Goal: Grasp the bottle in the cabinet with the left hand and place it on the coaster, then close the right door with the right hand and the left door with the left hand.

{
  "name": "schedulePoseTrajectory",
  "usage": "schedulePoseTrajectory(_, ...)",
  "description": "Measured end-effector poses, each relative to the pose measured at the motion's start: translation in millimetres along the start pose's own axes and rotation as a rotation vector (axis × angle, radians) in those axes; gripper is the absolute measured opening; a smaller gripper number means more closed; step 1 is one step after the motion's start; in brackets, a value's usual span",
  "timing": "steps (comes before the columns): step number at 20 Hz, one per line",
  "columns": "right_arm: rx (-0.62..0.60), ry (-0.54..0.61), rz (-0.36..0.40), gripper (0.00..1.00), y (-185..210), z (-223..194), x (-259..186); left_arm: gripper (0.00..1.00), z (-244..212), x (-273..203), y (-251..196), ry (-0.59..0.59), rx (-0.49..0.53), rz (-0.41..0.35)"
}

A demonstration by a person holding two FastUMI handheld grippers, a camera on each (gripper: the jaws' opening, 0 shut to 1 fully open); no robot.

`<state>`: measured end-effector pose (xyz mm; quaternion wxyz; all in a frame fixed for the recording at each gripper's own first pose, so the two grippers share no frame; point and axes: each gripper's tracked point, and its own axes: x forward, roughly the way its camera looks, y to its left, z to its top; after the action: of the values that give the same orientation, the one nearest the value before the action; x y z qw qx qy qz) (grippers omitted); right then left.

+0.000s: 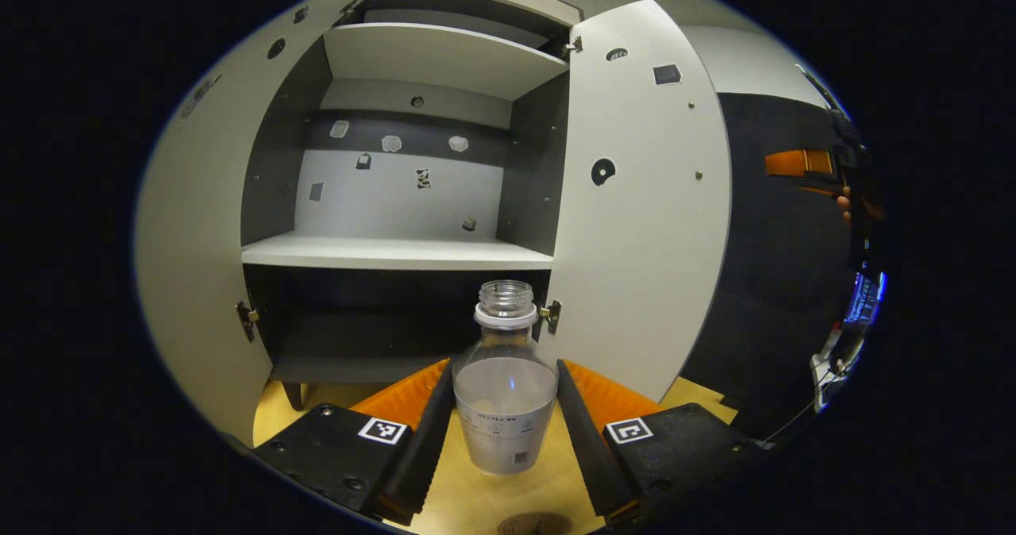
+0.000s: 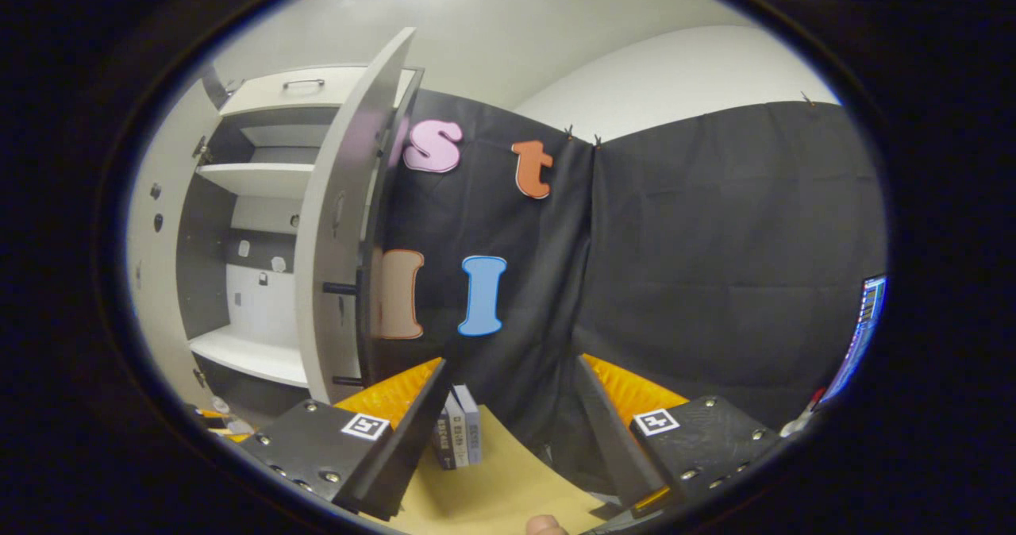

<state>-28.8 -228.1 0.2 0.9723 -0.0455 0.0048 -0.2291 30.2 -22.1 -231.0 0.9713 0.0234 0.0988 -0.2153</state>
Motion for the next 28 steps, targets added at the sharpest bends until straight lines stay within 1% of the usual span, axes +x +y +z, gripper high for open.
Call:
schedulePoseTrajectory(5,0.009,-0.002,-0.026,0.96,-12,7,8,0.76,-36,-11,-17,0.02,0.025,-0.063)
schedulePoseTrajectory(8,0.016,-0.005,-0.025,0.96,-10,10,8,0.78,-61,-17,-31,0.055,0.01,-0.122)
schedulePoseTrajectory(9,0.019,-0.005,-0.025,0.96,-10,10,8,0.77,-69,-20,-33,0.068,0.009,-0.134)
schedulePoseTrajectory(11,0.022,-0.007,-0.024,0.96,-8,10,7,0.77,-87,-21,-33,0.103,0.018,-0.134)
schedulePoseTrajectory(14,0.019,-0.003,-0.026,0.96,-9,9,6,0.77,-112,-27,-35,0.153,-0.005,-0.146)
schedulePoseTrajectory(17,0.029,-0.003,-0.029,0.96,-11,9,5,0.77,-135,-34,-34,0.207,0.008,-0.151)
schedulePoseTrajectory(18,0.032,-0.003,-0.029,0.99,-10,9,5,0.77,-141,-37,-36,0.219,0.009,-0.162)
schedulePoseTrajectory(19,0.033,-0.004,-0.027,0.96,-10,9,5,0.77,-147,-40,-38,0.231,0.009,-0.175)
schedulePoseTrajectory(21,0.027,-0.006,-0.027,0.96,-9,9,5,0.77,-157,-45,-42,0.251,0.007,-0.194)
schedulePoseTrajectory(22,0.026,-0.006,-0.025,0.99,-8,9,6,0.77,-161,-46,-43,0.262,0.009,-0.195)
schedulePoseTrajectory(24,0.026,-0.004,-0.021,0.99,-6,6,4,0.77,-170,-49,-41,0.282,0.009,-0.191)
schedulePoseTrajectory(25,0.024,-0.003,-0.02,0.96,-7,5,6,0.77,-167,-49,-40,0.258,0.002,-0.19)
schedulePoseTrajectory(28,0.019,0.003,-0.021,0.96,-6,3,5,0.77,-167,-46,-37,0.247,-0.014,-0.187)
